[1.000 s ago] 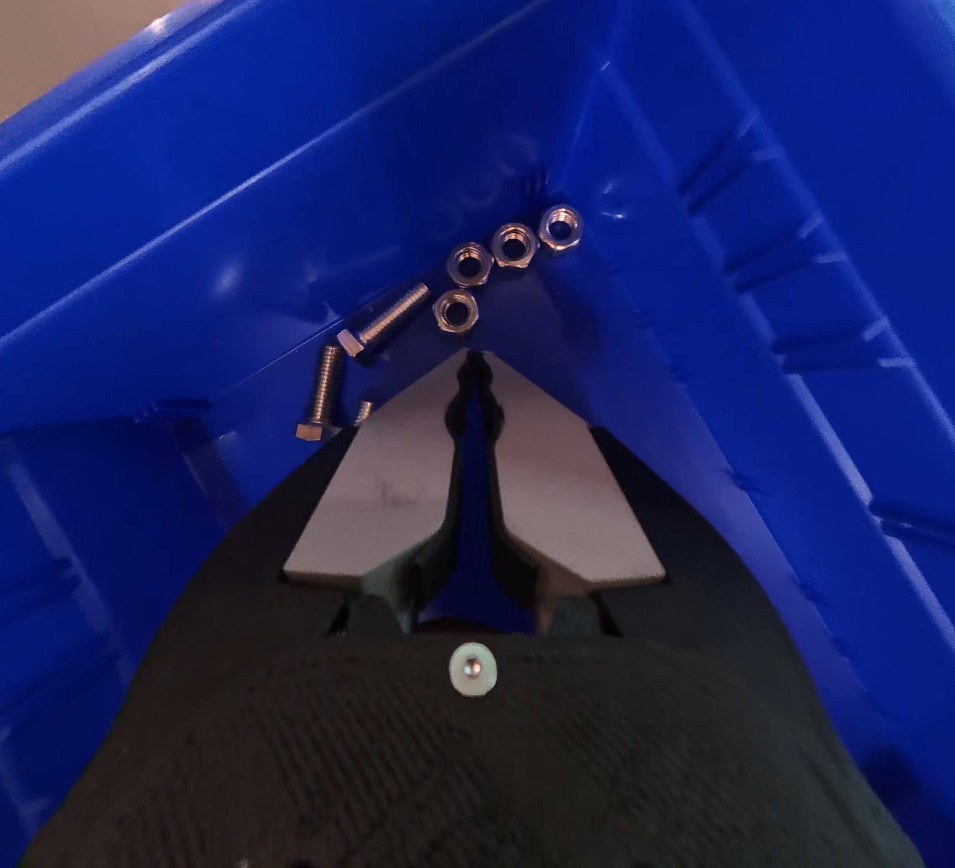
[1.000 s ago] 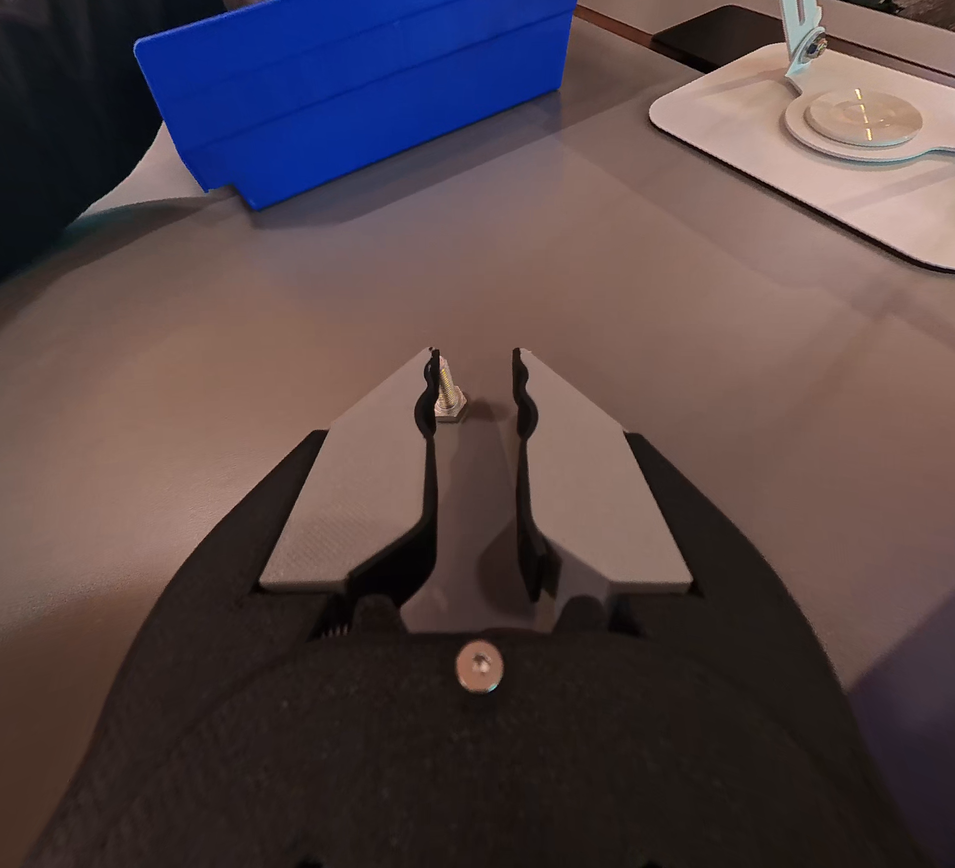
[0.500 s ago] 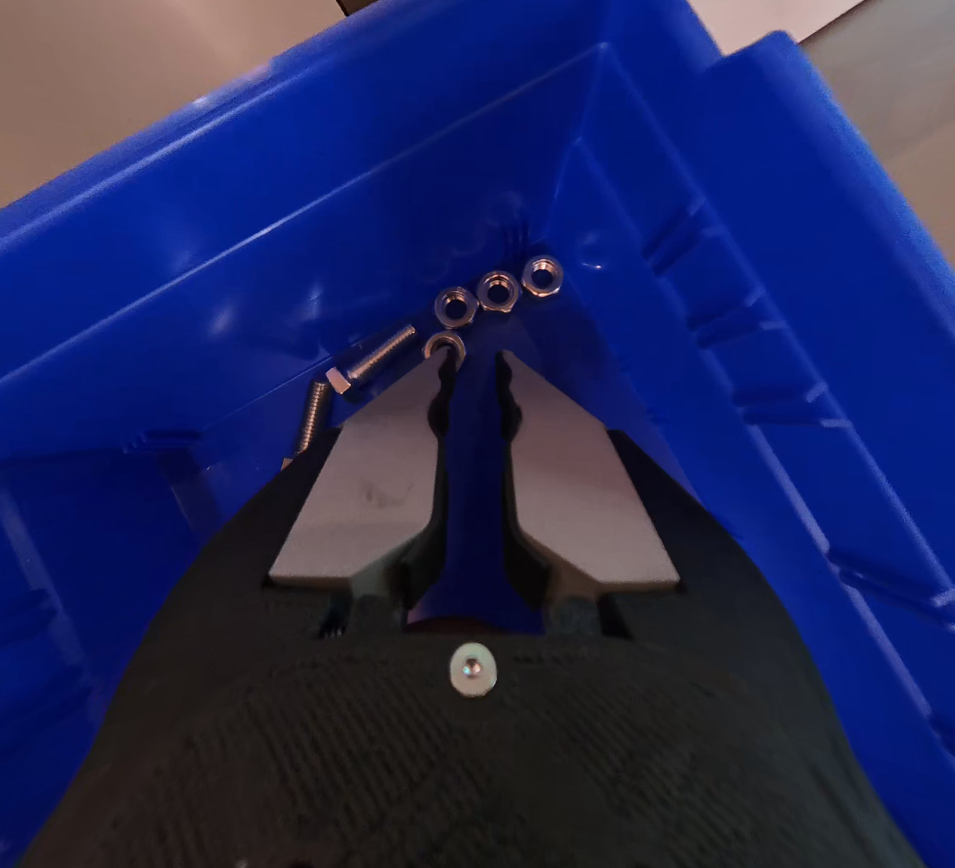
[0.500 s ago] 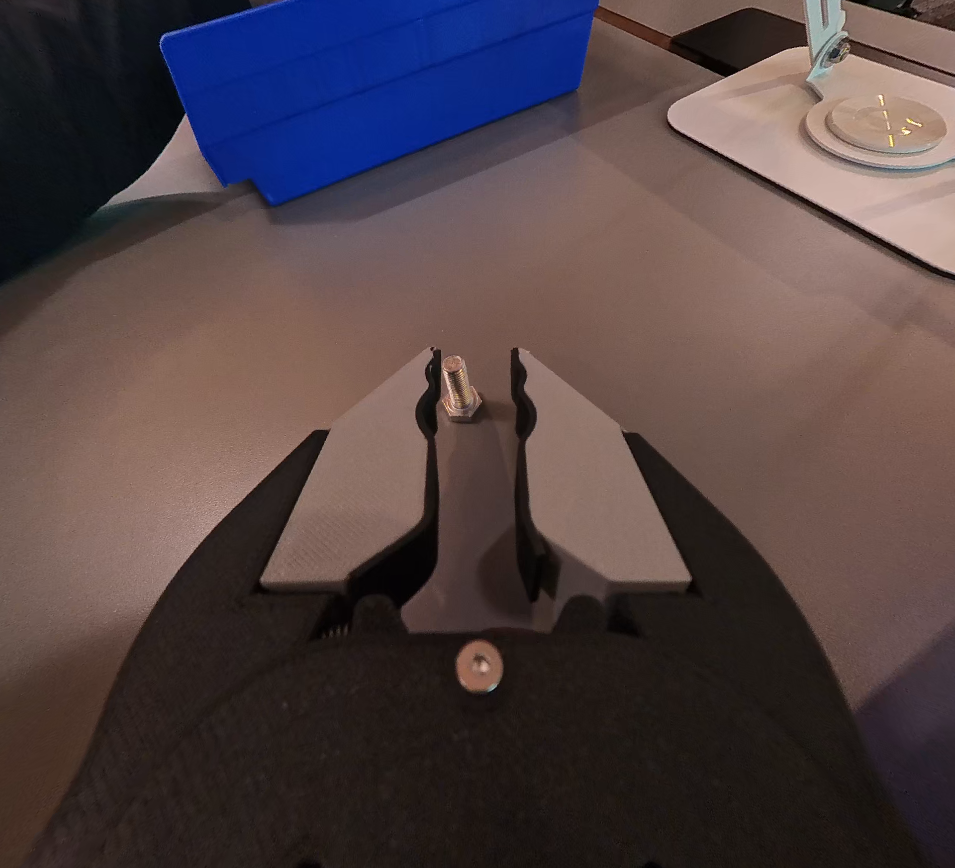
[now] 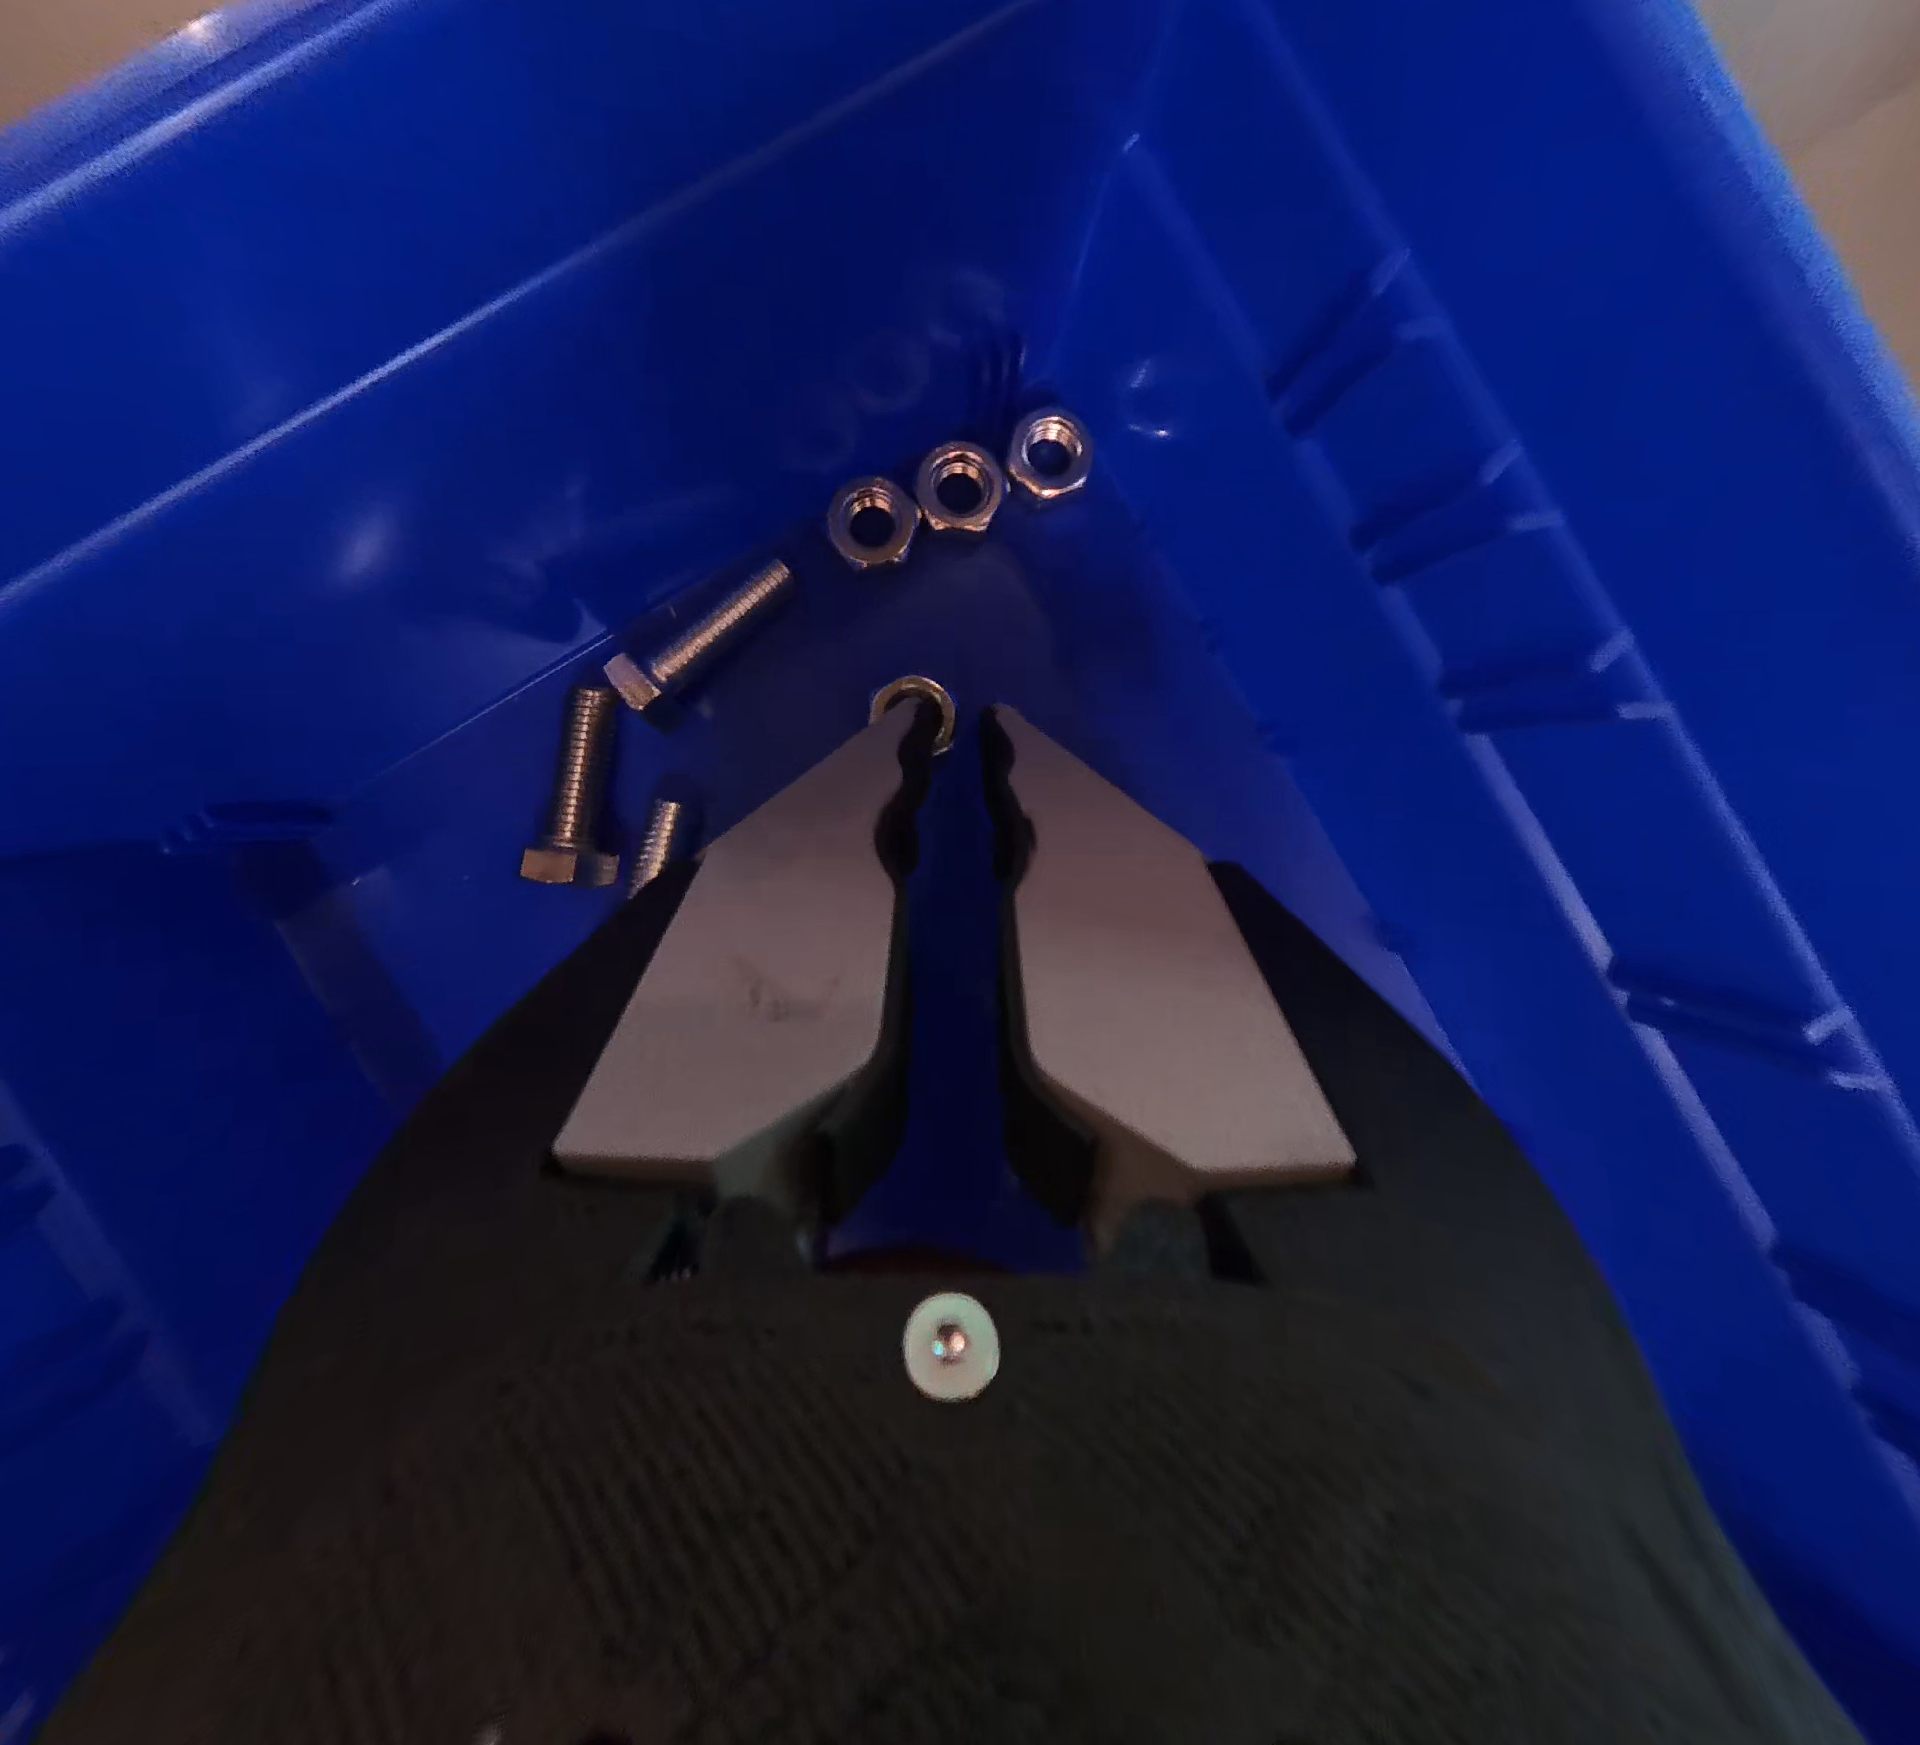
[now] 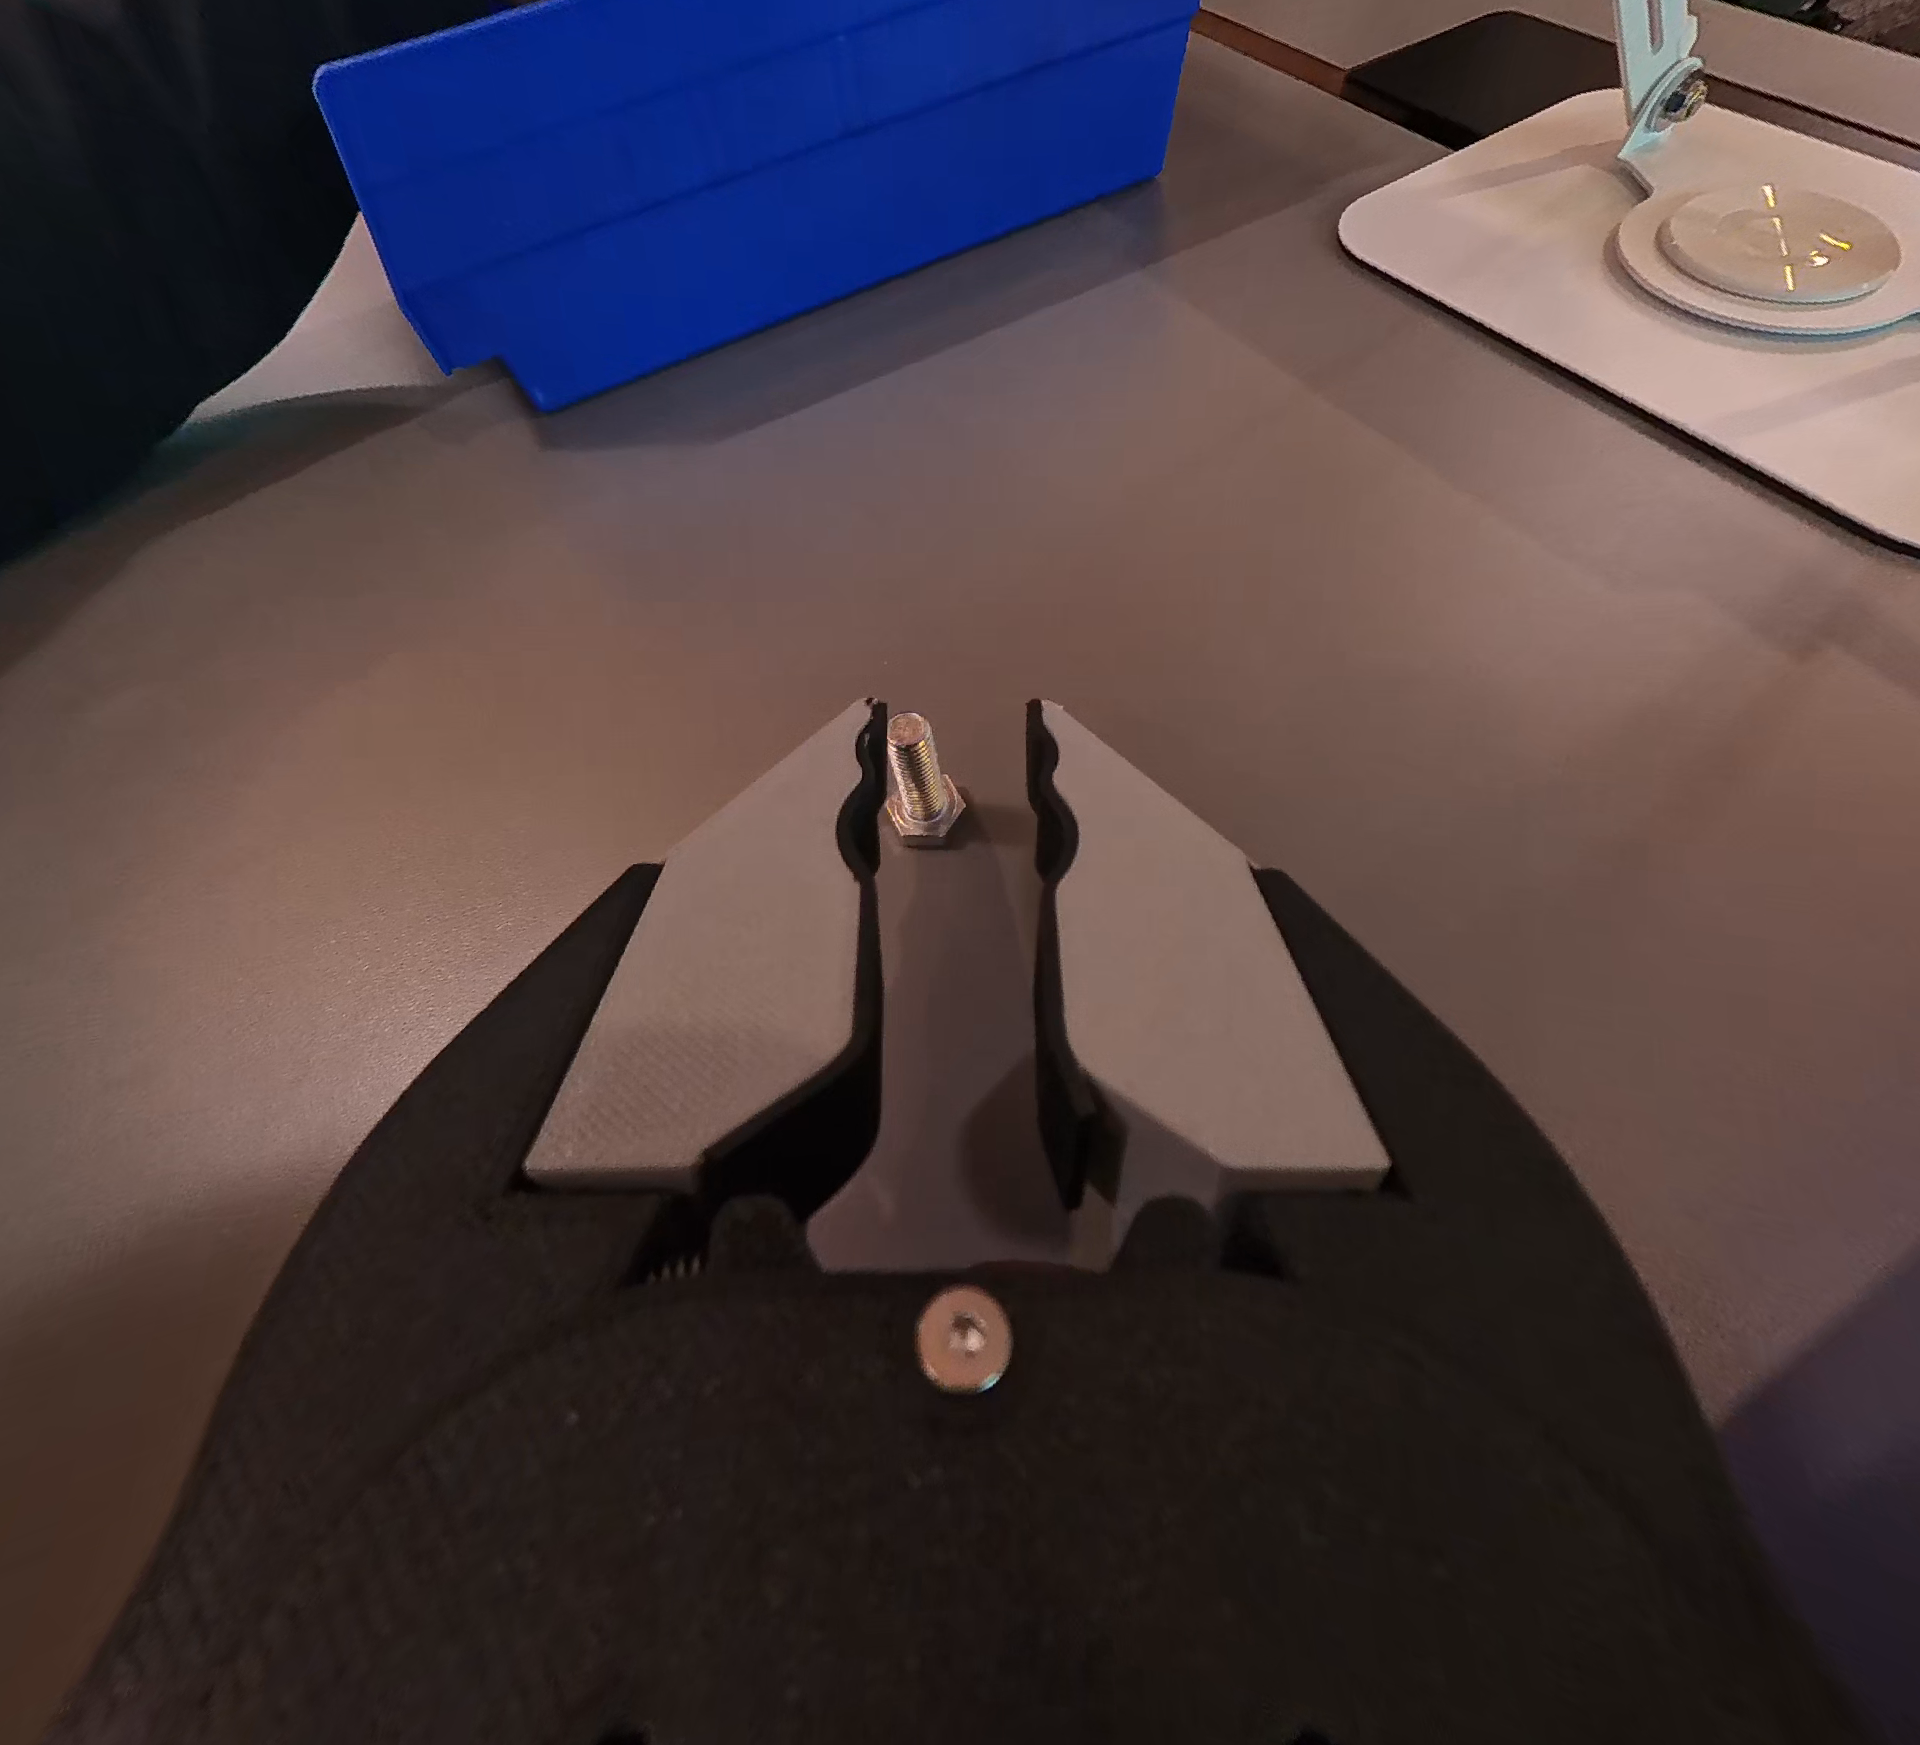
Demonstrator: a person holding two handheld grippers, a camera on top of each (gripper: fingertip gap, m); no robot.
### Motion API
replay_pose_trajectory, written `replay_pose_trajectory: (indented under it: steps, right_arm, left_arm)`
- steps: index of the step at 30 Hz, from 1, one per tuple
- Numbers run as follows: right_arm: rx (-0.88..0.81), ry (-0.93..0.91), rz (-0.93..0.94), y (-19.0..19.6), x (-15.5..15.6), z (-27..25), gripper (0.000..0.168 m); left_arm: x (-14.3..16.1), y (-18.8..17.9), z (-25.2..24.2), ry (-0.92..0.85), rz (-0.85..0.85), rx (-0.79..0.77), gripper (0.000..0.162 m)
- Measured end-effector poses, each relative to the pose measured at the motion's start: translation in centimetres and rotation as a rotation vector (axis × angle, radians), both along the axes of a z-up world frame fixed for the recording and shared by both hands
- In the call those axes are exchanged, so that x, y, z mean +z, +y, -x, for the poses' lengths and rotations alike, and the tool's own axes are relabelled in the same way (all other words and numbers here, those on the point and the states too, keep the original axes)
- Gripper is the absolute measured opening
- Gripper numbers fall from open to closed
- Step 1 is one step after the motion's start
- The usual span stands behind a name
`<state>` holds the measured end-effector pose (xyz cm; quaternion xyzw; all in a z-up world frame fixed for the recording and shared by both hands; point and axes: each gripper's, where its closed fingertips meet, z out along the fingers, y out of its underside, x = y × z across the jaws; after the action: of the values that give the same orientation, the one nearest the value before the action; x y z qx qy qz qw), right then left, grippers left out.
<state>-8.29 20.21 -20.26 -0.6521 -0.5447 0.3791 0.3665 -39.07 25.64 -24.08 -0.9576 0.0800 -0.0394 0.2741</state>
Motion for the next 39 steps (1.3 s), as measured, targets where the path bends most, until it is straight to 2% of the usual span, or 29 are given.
replay_pose_trajectory:
  steps: [11, 14, 17, 19, 22, 25, 28, 32, 36, 39]
  right_arm:
    - [-0.004, 0.003, -0.006, 0.1, 0.1, 0.0, 0.023]
    - [-0.011, 0.014, -0.011, 0.2, 0.5, -0.1, 0.023]
    - [-0.019, 0.034, -0.02, 0.3, 1.1, -0.3, 0.023]
    - [-0.019, 0.056, -0.026, 0.3, 1.8, -0.4, 0.023]
    - [-0.008, 0.1, -0.034, -0.1, 3.1, -0.5, 0.024]
    - [0.012, 0.148, -0.011, -0.8, 4.3, -0.7, 0.025]
    - [0.034, 0.187, 0.007, -1.5, 5.3, -0.9, 0.027]
    - [0.069, 0.239, 0.014, -2.5, 6.7, -1.2, 0.029]
    - [0.135, 0.29, 0.052, -3.8, 7.8, -1.2, 0.032]
    - [0.178, 0.305, 0.09, -4.5, 7.9, -1.2, 0.035]
  left_arm:
    - [0.0, -0.5, 0.5, 0.102, 0.03, -0.022, 0.003]
    - [1.6, -0.2, -0.1, 0.048, -0.027, -0.018, 0.003]
    - [5.6, 0.2, -1.5, -0.035, -0.155, -0.033, 0.003]
    - [9.7, 0.1, -3.7, -0.115, -0.281, -0.08, 0.003]
    - [16.6, -1.7, -9.3, -0.247, -0.471, -0.222, 0.002]
    - [20.1, -4.6, -16.0, -0.309, -0.565, -0.401, 0.002]
    - [19.6, -6.8, -21.5, -0.317, -0.575, -0.507, 0.002]
    - [16.7, -10.0, -27.7, -0.437, -0.577, -0.583, 0.001]
    - [14.1, -11.4, -30.5, -0.503, -0.642, -0.6, 0.002]
    - [13.7, -12.0, -31.0, -0.563, -0.682, -0.617, 0.002]
